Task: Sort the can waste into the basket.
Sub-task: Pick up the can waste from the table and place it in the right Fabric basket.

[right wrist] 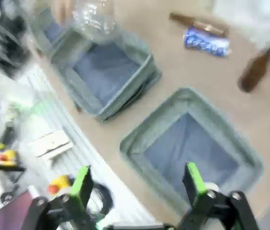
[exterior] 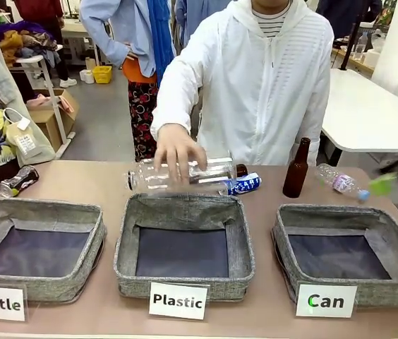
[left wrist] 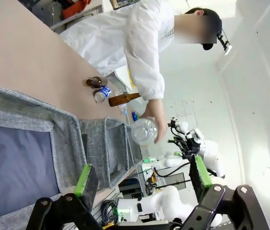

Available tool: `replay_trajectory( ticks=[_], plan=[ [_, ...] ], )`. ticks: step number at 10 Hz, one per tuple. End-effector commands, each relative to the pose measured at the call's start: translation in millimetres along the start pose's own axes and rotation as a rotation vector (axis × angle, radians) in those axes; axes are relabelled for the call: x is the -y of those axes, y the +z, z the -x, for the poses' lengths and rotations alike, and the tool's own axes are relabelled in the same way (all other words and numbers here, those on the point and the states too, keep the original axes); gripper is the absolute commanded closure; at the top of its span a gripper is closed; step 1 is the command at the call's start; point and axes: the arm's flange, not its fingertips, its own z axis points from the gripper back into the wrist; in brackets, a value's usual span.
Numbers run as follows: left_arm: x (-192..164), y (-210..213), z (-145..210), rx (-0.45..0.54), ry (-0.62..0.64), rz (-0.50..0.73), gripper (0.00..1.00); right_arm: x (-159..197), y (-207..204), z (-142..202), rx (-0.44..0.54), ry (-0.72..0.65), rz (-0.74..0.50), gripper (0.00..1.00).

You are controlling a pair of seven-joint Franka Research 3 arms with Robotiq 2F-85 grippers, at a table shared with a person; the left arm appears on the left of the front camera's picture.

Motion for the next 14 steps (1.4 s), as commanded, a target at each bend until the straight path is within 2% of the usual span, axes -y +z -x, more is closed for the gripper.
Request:
replay_trajectory(
  ticks=[1, 2, 4, 6, 8, 9, 11, 14],
  plan=[
    [0, -1, 1, 0.003, -0.023, 0.019, 0.00, 23, 68, 89, 0.197, -0.229, 0.032, 0.00],
    [0, -1, 1, 0.003, -0.023, 0.019, 0.00, 41, 74, 118, 0.300, -0.304, -0.006, 0.00],
    [0, -1, 1, 0.003, -0.023, 0.019, 0.00, 77, 79, 165, 0.432, -0.452, -0.118, 0.00],
    [0, -1, 1, 0.003, -0.023, 0.019, 0.00, 105, 76, 204, 0.590, -0.582, -0.360, 0.00],
    [0, -1, 1, 0.003, -0.023, 0.019, 0.00, 124, 68, 248, 0.721, -0.668, -0.481, 0.00],
    [0, -1, 1, 0.003, -0.023, 0.019, 0.00, 128, 61, 258, 0.734, -0.680, -0.496, 0.00],
    [0, -1, 1, 0.003, -0.023, 0.019, 0.00, 129, 55, 259, 0.730, -0.695, -0.466, 0.00],
    [0, -1, 1, 0.003, -0.023, 0.019, 0.00, 122, 51, 230, 0.665, -0.646, -0.431, 0.00]
  ],
)
